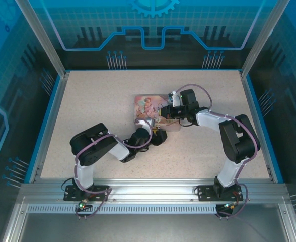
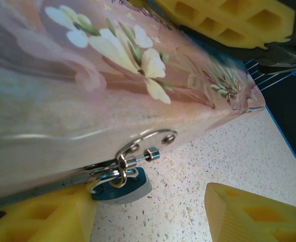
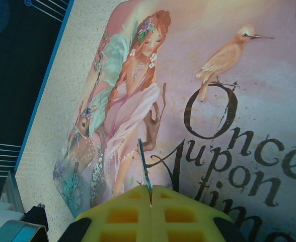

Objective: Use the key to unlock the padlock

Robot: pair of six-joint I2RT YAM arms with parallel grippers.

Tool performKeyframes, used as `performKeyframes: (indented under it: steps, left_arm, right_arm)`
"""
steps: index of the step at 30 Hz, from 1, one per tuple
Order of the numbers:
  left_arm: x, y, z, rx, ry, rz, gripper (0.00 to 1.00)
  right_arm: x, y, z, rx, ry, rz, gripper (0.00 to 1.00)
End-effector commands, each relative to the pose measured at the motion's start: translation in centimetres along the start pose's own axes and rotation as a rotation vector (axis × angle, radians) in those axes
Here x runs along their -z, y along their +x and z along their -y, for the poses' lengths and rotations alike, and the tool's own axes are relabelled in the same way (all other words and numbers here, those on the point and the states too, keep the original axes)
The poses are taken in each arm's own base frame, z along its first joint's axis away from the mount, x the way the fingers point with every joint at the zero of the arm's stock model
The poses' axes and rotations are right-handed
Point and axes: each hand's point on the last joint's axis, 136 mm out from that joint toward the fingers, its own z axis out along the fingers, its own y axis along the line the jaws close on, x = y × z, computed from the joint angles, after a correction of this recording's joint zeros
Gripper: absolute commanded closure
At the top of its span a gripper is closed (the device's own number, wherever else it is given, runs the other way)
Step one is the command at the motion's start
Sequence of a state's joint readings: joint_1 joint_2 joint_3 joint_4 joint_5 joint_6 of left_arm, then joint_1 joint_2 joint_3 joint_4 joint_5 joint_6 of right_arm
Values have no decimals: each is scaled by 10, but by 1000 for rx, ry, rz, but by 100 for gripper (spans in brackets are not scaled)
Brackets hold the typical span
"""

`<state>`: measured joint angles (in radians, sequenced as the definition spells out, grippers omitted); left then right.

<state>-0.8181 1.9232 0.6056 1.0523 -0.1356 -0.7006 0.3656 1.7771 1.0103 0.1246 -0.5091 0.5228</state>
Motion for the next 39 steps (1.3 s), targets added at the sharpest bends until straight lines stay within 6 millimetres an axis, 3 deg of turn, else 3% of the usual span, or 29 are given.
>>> performKeyframes:
  steps: [1,11,23,26,31,35,39]
  left_arm:
    - [-2,-15,22,34,57,51,41]
    - [-7,-15,19,46,25,45,46]
    - [-5,-15,18,45,13,42,66]
    - [-3,-17,19,41,10,42,67]
    - [1,-20,22,41,11,45,67]
    - [0,-20,18,51,-2,50,54]
    - [-1,-24,20,60,3,71,48]
  right_arm:
    - [-14,70,32,-136,95,-208,100]
    - [-14,71,32,-137,91,-207,100]
    - [-14,70,30,-133,83,-204,100]
    - [-11,66,27,-113,73,-186,100]
    - [-4,52,16,-58,62,-153,100]
    - [-7,55,18,-73,67,-174,100]
    - [-9,60,21,-91,61,-172,100]
